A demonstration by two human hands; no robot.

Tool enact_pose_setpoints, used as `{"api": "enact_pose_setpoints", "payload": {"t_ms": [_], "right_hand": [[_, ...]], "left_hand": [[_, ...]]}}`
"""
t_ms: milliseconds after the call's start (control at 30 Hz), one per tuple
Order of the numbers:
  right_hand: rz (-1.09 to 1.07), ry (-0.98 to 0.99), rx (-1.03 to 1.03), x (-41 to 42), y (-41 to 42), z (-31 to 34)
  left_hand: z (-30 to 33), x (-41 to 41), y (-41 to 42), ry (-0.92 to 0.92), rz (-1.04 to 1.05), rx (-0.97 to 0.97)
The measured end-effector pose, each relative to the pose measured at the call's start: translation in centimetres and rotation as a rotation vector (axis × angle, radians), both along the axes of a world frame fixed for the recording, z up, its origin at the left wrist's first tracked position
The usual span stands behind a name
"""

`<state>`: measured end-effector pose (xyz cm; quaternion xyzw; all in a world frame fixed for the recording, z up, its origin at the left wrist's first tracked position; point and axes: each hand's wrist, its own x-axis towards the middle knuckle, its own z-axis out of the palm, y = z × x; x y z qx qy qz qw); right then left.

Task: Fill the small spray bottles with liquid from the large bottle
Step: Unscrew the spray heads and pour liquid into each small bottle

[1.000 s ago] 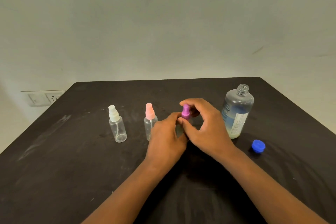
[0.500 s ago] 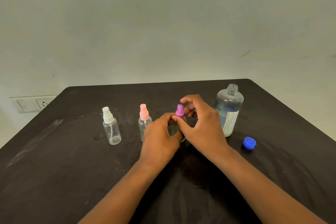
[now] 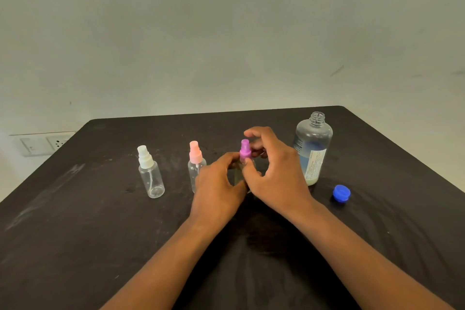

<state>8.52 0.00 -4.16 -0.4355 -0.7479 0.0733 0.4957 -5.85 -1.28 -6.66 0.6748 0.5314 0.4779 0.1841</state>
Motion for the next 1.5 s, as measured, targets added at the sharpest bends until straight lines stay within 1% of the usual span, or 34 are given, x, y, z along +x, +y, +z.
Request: {"api": "enact_pose_setpoints", "payload": {"t_ms": [67, 167, 300, 467, 567, 667, 867, 967, 1067, 1167, 1233, 1333, 1367, 1433, 1500], "right_hand": [[-0.042, -0.039, 0.015, 0.1, 0.0, 0.0], [-0.087, -0.025, 0.008, 0.2, 0.0, -0.1], [-0.032, 0.016, 0.004, 0.1, -0.1, 0.1], [-0.055, -0.045, -0.002, 0.0, -0.1, -0.1], [-0.041, -0.024, 0.044, -0.1, -0.1, 0.0], [-0.011, 0.065, 0.105, 0.1, -0.3, 0.6], [0.008, 0.349, 0.196, 0.7, -1.0, 2.0], [-0.037, 0.401, 0.302, 1.1, -1.3, 2.8], [-0.094, 0.292, 0.345, 1.6, -1.5, 3.3], [-0.133, 0.090, 0.269, 1.5, -1.3, 3.2], [-0.162, -0.065, 0.120, 1.4, -1.1, 2.8], [-0.188, -0.280, -0.231, 1.6, -1.0, 2.3], [-0.190, -0.337, -0.319, 1.6, -1.0, 2.2], [-0.177, -0.427, -0.426, 1.7, -1.2, 2.1], [-0.137, -0.474, -0.480, 1.6, -1.3, 2.3]], "left_hand": [[-0.1, 0.0, 0.0, -0.011, 0.000, -0.003], [-0.1, 0.0, -0.1, -0.002, 0.007, 0.015], [-0.1, 0.0, 0.1, 0.015, 0.015, 0.013], [-0.1, 0.0, 0.1, 0.030, 0.032, 0.009], [-0.1, 0.0, 0.1, 0.050, 0.032, 0.017], [0.0, 0.1, 0.0, 0.040, 0.041, 0.018], [0.3, 0.4, -0.2, 0.019, 0.059, 0.021], [0.3, 0.4, -0.3, 0.028, 0.090, 0.033], [0.2, 0.3, -0.2, 0.042, 0.122, 0.039], [0.3, 0.4, -0.4, 0.095, 0.142, 0.053], [0.4, 0.4, -0.6, 0.133, 0.142, 0.051], [0.5, 0.3, -0.8, 0.156, 0.128, 0.064], [0.6, 0.3, -0.9, 0.168, 0.125, 0.066], [0.7, 0.3, -0.9, 0.197, 0.125, 0.068], [1.0, 0.3, -1.1, 0.213, 0.116, 0.069]]}}
